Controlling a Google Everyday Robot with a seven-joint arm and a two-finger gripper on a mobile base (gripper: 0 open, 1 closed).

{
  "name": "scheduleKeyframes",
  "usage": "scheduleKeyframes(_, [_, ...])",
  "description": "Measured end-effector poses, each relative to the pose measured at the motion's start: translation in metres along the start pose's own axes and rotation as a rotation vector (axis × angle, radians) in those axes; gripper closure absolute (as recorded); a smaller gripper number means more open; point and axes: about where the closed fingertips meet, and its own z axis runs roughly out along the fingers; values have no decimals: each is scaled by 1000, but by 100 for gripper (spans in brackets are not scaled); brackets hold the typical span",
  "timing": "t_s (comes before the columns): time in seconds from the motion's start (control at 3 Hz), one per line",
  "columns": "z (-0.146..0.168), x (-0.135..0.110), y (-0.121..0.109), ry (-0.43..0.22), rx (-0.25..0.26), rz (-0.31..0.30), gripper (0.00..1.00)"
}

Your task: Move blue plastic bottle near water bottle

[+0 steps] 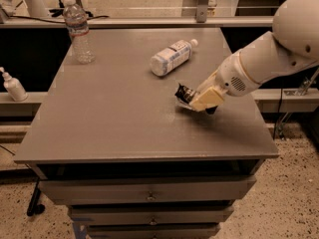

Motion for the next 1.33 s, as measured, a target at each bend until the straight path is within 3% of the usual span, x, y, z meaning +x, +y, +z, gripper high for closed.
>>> scheduleKeyframes(0.33, [-15, -40, 14, -59, -7, 4, 100])
scheduleKeyframes(1.0, [-9, -54, 16, -80, 1, 13, 100])
scheduleKeyframes(1.33, [8, -91, 16, -129, 4, 30, 100])
